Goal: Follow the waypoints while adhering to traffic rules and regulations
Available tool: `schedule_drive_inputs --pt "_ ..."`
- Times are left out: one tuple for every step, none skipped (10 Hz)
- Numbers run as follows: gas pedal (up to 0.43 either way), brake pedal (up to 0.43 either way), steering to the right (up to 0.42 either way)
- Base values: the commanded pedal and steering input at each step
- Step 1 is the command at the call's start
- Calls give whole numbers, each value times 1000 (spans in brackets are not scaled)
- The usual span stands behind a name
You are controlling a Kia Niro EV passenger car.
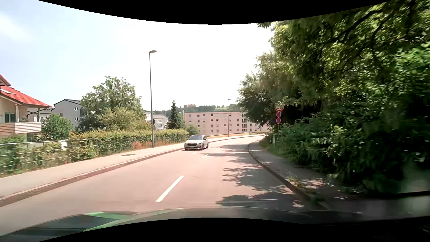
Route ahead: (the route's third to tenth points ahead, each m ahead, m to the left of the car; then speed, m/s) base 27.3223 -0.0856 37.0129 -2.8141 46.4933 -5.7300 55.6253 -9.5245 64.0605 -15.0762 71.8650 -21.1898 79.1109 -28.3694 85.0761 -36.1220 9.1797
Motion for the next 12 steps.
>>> schedule_drive_inputs --pt "47 0 34" --pt "59 0 34" --pt "67 0 34" --pt "67 0 31" --pt "79 0 26" --pt "79 0 24" --pt "87 0 23" --pt "98 0 24" --pt "98 0 23" --pt "98 0 23" --pt "98 0 24" --pt "98 0 24"
